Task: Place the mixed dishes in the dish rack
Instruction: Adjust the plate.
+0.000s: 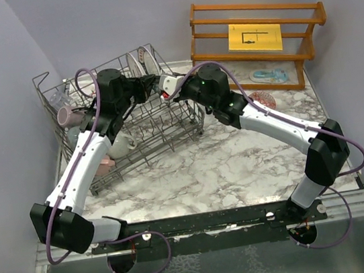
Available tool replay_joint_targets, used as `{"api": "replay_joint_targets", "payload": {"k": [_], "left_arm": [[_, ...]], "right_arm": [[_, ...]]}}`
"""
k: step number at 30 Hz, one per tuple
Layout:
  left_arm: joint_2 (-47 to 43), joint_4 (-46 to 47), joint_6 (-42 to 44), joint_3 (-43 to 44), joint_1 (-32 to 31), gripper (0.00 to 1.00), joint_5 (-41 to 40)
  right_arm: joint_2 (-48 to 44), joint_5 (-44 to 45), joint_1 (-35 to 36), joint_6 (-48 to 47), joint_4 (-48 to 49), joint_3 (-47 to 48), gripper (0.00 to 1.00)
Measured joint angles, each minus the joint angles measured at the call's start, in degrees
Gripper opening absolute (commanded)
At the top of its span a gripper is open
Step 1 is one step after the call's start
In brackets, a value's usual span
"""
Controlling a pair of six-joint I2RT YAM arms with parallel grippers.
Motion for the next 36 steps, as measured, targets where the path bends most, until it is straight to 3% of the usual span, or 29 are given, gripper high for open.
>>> {"api": "replay_joint_targets", "payload": {"k": [2,3,4,7,9,12,20,26,31,36], "left_arm": [[-0.7,1.2,-0.4,-1.4,0.0,0.00,0.0],[-1.1,1.6,-0.5,-2.0,0.0,0.00,0.0],[-1.6,2.0,-0.6,-2.7,0.0,0.00,0.0],[-3.1,2.9,0.3,-4.7,0.0,0.00,0.1],[-3.4,3.0,0.9,-5.3,0.1,0.00,-0.2],[-3.7,4.1,1.4,-5.4,0.3,0.00,-0.2],[-5.6,5.0,5.2,-5.4,1.4,0.00,-0.2],[-4.4,2.1,15.2,-3.0,4.7,0.00,1.0],[-2.3,-0.4,27.5,3.4,8.5,0.00,5.7],[0.9,-7.5,41.9,16.1,10.8,0.00,9.5]], "right_arm": [[0.0,-0.1,0.0,-0.3,-0.6,0.0,0.01],[-0.2,-0.4,0.1,-0.5,-1.2,0.0,0.35],[-0.3,-0.8,0.1,-0.5,-1.9,0.1,0.53],[-1.0,-2.6,0.1,1.6,-6.3,2.2,0.81],[-1.6,-4.1,0.1,2.6,-8.6,4.9,0.92],[-3.1,-6.7,0.2,4.2,-12.7,8.5,1.00],[-3.7,-13.2,0.1,8.2,-26.1,18.0,1.00],[-8.2,-22.5,-1.6,12.2,-39.2,25.6,1.00],[-17.2,-29.9,-10.4,17.4,-40.4,18.8,1.00],[-23.2,-36.0,-22.6,23.5,-36.1,2.2,1.00]]}}
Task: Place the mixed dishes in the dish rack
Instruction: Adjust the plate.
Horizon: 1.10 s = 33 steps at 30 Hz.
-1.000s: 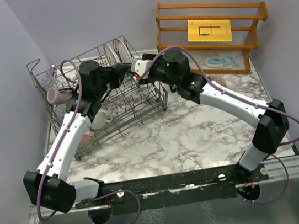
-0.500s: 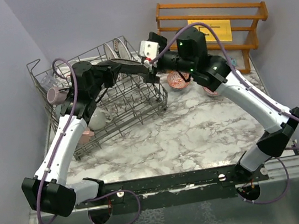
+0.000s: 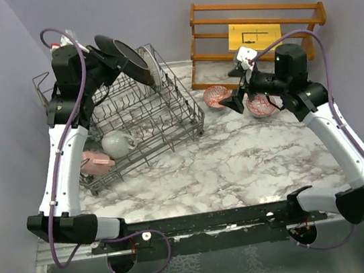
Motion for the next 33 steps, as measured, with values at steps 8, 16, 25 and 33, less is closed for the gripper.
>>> {"api": "replay_joint_targets", "payload": {"k": [8,16,25,33], "left_arm": [[4.8,-14.9,22.2,17.3,1.5,0.00,-1.0],[12.2,-23.6,30.9,20.2,2.3,0.00,-3.3],[17.7,-23.3,32.0,19.5,2.7,0.00,-2.0],[19.3,-19.5,31.4,18.9,4.6,0.00,-0.9]], "right_arm": [[-0.4,-11.6,-13.2,7.4,5.8,-20.8,1.00],[-2.5,-16.4,-17.3,9.3,12.6,-25.2,1.00],[-2.5,-18.4,-19.1,10.6,16.4,-29.4,1.00],[-2.5,-18.9,-19.5,10.8,18.4,-30.4,1.00]]}}
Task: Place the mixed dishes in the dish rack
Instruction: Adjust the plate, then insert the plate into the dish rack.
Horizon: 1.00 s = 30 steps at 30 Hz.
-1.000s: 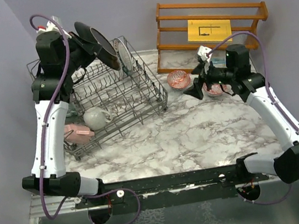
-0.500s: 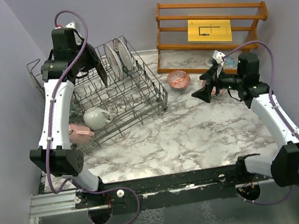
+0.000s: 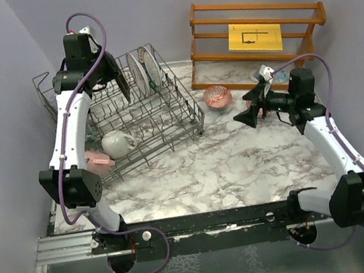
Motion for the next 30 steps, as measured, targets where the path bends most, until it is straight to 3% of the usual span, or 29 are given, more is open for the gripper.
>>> {"api": "replay_joint_targets", "payload": {"k": [30], "left_arm": [[8.4,9.2,-4.1,-5.2,3.5,0.00,2.2]], "right_arm": [[0.7,-0.5,-0.3,0.2,1.3,-1.2,1.00]]}}
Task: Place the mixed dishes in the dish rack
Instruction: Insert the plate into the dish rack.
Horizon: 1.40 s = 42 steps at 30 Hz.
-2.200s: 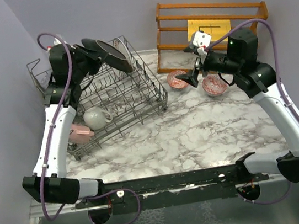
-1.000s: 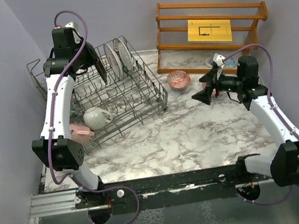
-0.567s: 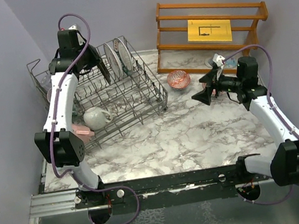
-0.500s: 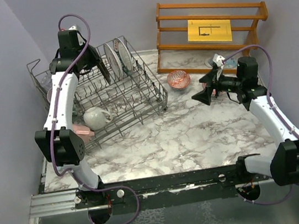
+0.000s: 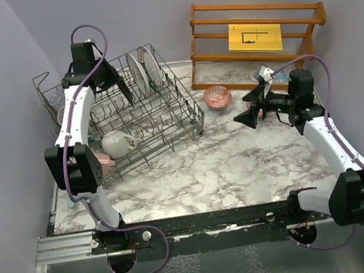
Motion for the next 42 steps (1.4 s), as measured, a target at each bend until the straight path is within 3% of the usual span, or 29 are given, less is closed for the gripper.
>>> {"api": "replay_joint_targets", "payload": {"k": [9,20,26,37,42], "left_arm": [[2.0,0.5,0.7,-0.8,0.1,0.00,0.0],[2.1,3.2,1.0,-1.4,0.3,0.29,0.2],[2.1,5.0,1.4,0.0,0.3,0.38,0.4],[1.0,6.1,2.9,1.5,0.3,0.44,0.7],[-4.9,9.8,3.7,-3.4,0.3,0.48,0.7]], "right_arm": [[0.5,-0.1,0.0,0.0,0.0,-0.1,1.00],[0.7,-0.2,0.0,0.0,0.0,-0.1,1.00],[0.7,-0.5,0.0,0.0,0.0,-0.2,1.00],[0.7,-2.3,0.0,0.0,0.1,-0.5,1.00],[0.7,-4.0,0.0,-0.3,0.1,-0.5,1.00]]}}
